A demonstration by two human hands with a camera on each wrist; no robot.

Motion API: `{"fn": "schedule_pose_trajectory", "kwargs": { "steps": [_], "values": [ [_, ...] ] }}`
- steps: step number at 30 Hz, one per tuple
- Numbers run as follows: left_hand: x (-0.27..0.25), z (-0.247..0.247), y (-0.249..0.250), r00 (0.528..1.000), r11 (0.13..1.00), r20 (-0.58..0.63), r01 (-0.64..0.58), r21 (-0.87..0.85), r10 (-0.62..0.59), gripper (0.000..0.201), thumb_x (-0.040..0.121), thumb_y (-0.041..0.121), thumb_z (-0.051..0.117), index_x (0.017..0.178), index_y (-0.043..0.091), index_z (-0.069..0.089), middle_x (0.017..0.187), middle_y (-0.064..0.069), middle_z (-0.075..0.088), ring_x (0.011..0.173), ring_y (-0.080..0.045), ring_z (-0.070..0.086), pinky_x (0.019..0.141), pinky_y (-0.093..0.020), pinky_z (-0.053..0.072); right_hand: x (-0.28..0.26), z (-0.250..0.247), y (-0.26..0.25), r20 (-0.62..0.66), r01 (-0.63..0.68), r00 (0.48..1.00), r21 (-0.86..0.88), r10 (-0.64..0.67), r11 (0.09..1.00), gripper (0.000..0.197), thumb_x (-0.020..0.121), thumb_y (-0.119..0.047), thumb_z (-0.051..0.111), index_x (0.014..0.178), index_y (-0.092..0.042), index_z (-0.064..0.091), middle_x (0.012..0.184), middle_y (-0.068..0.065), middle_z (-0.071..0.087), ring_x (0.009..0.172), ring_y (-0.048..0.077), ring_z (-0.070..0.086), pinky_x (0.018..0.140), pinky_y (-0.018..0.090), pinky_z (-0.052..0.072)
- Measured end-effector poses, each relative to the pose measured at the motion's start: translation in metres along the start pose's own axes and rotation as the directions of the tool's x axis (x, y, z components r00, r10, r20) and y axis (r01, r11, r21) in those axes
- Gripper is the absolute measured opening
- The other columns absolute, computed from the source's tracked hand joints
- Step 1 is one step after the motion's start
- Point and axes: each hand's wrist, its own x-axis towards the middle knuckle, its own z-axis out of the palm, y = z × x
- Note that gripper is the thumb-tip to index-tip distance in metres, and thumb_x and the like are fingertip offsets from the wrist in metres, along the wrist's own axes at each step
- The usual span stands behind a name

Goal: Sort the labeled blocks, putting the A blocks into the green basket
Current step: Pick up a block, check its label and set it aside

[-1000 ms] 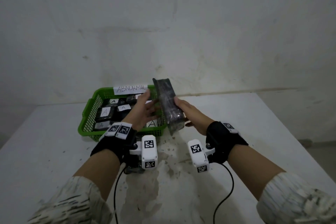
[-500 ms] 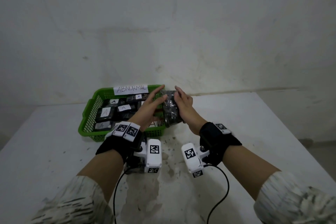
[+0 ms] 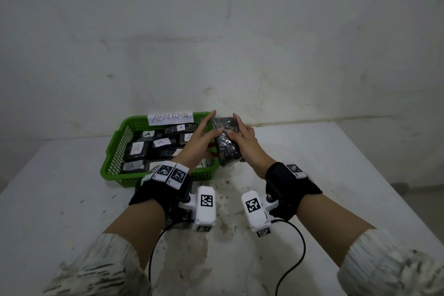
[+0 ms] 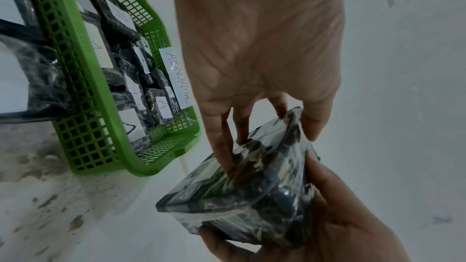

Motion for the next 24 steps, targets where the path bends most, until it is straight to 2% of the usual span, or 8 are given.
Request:
{"fn": "schedule_pose_trajectory", "kwargs": {
  "steps": [3, 6, 11, 16, 18, 20, 22, 24],
  "values": [
    [0.000, 0.001, -0.001, 1.000, 1.000, 0.012, 0.001, -0.018, 0.000, 0.060, 0.094, 0.010, 0.049, 0.144, 0.038, 0.028, 0.121, 0.001, 0.057, 0.103, -0.020, 0.061, 0.080, -0.039, 0.055, -0.001, -0.001, -0.003, 0.015, -0.036, 0.999, 0.014, 0.036, 0.999, 0.079, 0.077, -0.064, 0.046, 0.147, -0.052, 0.012, 0.148, -0.006, 0.022, 0.139, 0.031, 0.025, 0.110, 0.055, 0.033],
    [0.001, -0.003, 0.000, 1.000, 1.000, -0.022, 0.013, -0.012, -0.014, 0.059, 0.095, 0.013, 0.050, 0.145, 0.037, 0.028, 0.126, -0.003, 0.057, 0.102, -0.019, 0.062, 0.077, -0.036, 0.057, -0.003, -0.002, -0.002, 0.060, -0.049, 0.997, 0.052, 0.046, 0.997, 0.081, 0.080, -0.052, 0.052, 0.149, -0.047, 0.010, 0.152, -0.009, 0.020, 0.140, 0.027, 0.026, 0.106, 0.047, 0.043],
    [-0.002, -0.003, -0.001, 0.999, 0.999, -0.009, 0.049, 0.008, -0.048, 0.058, 0.093, 0.018, 0.051, 0.146, 0.031, 0.029, 0.130, -0.006, 0.057, 0.111, -0.026, 0.059, 0.089, -0.045, 0.050, -0.002, -0.003, -0.004, 0.060, -0.030, 0.998, 0.145, 0.022, 0.989, 0.080, 0.085, -0.047, 0.060, 0.151, -0.043, 0.015, 0.151, -0.004, 0.031, 0.130, 0.020, 0.046, 0.096, 0.036, 0.050],
    [-0.005, -0.004, 0.002, 0.999, 0.998, -0.002, 0.051, -0.044, -0.051, 0.050, 0.095, 0.016, 0.046, 0.142, 0.029, 0.037, 0.115, -0.002, 0.064, 0.104, -0.023, 0.060, 0.093, -0.051, 0.048, -0.009, -0.002, -0.004, 0.148, -0.003, 0.989, 0.096, -0.012, 0.995, 0.078, 0.069, -0.050, 0.067, 0.137, -0.061, 0.029, 0.147, -0.004, 0.039, 0.127, 0.020, 0.049, 0.087, 0.034, 0.053],
    [-0.005, -0.004, 0.000, 0.999, 0.997, 0.016, 0.051, -0.055, -0.050, 0.051, 0.095, 0.013, 0.045, 0.143, 0.028, 0.035, 0.118, -0.003, 0.062, 0.105, -0.022, 0.060, 0.088, -0.046, 0.050, -0.011, -0.004, -0.004, 0.155, -0.012, 0.988, 0.109, -0.005, 0.994, 0.080, 0.074, -0.042, 0.069, 0.142, -0.052, 0.028, 0.145, -0.002, 0.043, 0.123, 0.018, 0.053, 0.080, 0.028, 0.054],
    [-0.006, -0.003, 0.000, 0.998, 0.998, 0.030, 0.047, -0.034, -0.046, 0.054, 0.094, 0.011, 0.046, 0.144, 0.027, 0.032, 0.122, -0.004, 0.060, 0.105, -0.022, 0.059, 0.087, -0.045, 0.050, -0.014, -0.008, -0.006, 0.158, -0.008, 0.987, 0.156, -0.017, 0.988, 0.062, 0.089, -0.024, 0.063, 0.137, -0.047, 0.032, 0.135, -0.003, 0.052, 0.110, 0.011, 0.059, 0.071, 0.020, 0.053],
    [-0.008, 0.001, 0.002, 0.999, 0.999, 0.043, 0.032, 0.006, -0.033, 0.055, 0.095, 0.013, 0.046, 0.145, 0.029, 0.030, 0.126, -0.003, 0.057, 0.109, -0.023, 0.057, 0.089, -0.044, 0.050, -0.016, -0.010, -0.008, 0.152, -0.033, 0.988, 0.205, 0.002, 0.978, 0.057, 0.095, -0.022, 0.055, 0.140, -0.045, 0.029, 0.125, -0.011, 0.057, 0.105, 0.007, 0.060, 0.075, 0.028, 0.056],
    [-0.010, 0.003, 0.002, 0.998, 0.996, 0.064, 0.007, 0.093, -0.013, 0.050, 0.098, 0.026, 0.042, 0.145, 0.034, 0.028, 0.127, 0.003, 0.053, 0.114, -0.019, 0.052, 0.086, -0.037, 0.050, -0.018, -0.010, -0.013, 0.102, -0.068, 0.994, 0.236, 0.045, 0.969, 0.064, 0.091, -0.045, 0.057, 0.146, -0.043, 0.023, 0.128, -0.012, 0.056, 0.111, 0.012, 0.058, 0.083, 0.043, 0.055]
  ]
}}
